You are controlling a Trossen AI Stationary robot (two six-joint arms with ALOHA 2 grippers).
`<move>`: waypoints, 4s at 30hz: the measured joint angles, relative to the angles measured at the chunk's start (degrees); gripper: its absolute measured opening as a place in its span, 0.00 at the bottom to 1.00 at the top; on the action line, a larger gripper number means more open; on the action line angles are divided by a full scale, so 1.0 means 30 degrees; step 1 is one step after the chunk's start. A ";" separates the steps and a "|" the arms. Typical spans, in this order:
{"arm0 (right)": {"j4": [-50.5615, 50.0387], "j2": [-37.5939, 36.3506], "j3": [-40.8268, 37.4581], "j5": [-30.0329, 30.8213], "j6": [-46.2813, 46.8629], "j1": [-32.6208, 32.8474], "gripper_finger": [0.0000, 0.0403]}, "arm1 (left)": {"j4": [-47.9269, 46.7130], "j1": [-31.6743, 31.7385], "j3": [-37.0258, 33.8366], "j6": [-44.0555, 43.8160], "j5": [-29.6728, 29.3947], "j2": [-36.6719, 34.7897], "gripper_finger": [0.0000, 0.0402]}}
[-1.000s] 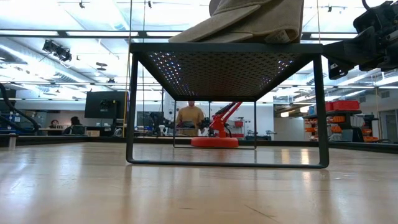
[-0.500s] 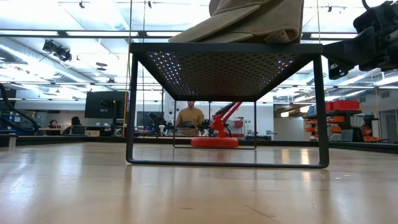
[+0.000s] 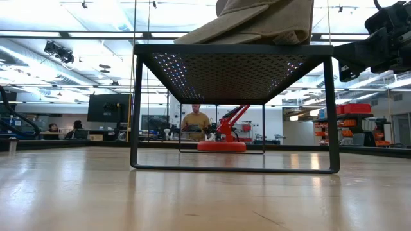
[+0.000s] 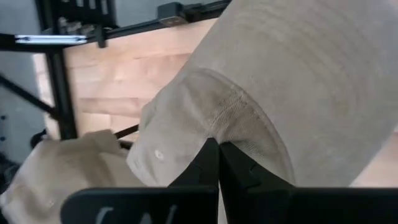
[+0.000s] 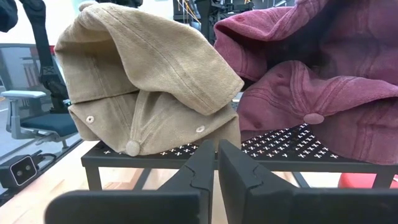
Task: Pick & Place hat
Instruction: Stack the brown cap on top of the brown cap on the shelf
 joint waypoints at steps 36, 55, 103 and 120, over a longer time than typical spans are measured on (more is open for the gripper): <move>0.0000 0.0000 0.0000 -0.0002 -0.0003 0.0000 0.07 | 0.5563 -0.0102 -1.0066 0.3330 0.2956 0.0394 0.00; 0.0000 0.0000 0.0000 0.0002 0.0000 0.0006 0.07 | 0.7485 -0.0066 -1.3379 0.3512 0.3883 0.0394 0.01; 0.0000 0.0002 0.0000 0.0000 0.0000 0.0000 0.07 | 0.7700 -0.0109 -1.0328 -0.1581 0.3784 -0.0920 0.36; -0.0007 0.0000 0.0003 -0.0001 -0.0004 0.0007 0.07 | 0.7342 -0.0066 -0.9002 -1.7325 0.0709 -0.0928 0.36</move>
